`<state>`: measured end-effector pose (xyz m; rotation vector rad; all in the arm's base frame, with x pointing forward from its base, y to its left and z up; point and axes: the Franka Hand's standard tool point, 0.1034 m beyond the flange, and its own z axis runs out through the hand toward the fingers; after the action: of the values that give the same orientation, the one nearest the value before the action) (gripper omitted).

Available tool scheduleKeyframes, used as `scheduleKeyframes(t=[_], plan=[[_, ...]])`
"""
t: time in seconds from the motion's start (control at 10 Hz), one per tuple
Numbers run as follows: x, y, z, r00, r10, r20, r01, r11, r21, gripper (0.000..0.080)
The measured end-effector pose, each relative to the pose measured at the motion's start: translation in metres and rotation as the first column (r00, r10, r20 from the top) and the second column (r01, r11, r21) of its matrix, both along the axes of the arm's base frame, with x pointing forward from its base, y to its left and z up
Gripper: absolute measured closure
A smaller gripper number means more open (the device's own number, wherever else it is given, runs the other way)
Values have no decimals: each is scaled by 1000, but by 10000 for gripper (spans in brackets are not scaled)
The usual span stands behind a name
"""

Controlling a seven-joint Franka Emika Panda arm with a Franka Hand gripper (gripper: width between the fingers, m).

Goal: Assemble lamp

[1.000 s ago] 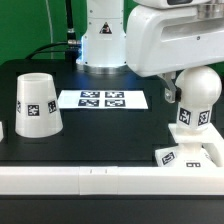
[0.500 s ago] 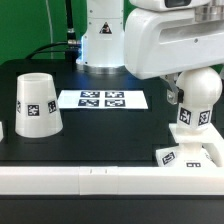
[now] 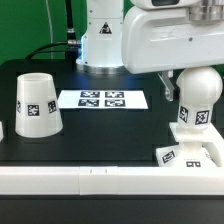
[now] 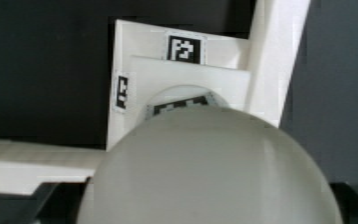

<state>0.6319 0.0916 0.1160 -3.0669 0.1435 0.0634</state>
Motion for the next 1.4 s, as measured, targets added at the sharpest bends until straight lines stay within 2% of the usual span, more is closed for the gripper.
scheduleKeyframes(t=[0.2,0.3,0.4,0.6,0.7,0.9,1.0,1.1,1.2,1.3,1.4], plan=[[-1,-1,-1,968,-249,-12,249,969,-1,222],[-1,0,-1,909,-416,-21,415,910,-13,222],[-2,1,-1,874,-485,-28,484,875,-18,222],[-2,8,0,694,-719,-46,719,695,-28,222],[-2,9,0,641,-766,-48,766,642,-32,222],[-1,10,0,614,-788,-52,787,616,-31,222],[0,11,0,556,-829,-58,829,558,-33,222],[-1,12,0,559,-827,-58,827,561,-33,222],[-1,11,0,607,-793,-55,792,609,-31,132],[-1,10,2,697,-715,-53,715,698,-24,110],[-1,11,3,720,-692,-56,692,721,-25,110]])
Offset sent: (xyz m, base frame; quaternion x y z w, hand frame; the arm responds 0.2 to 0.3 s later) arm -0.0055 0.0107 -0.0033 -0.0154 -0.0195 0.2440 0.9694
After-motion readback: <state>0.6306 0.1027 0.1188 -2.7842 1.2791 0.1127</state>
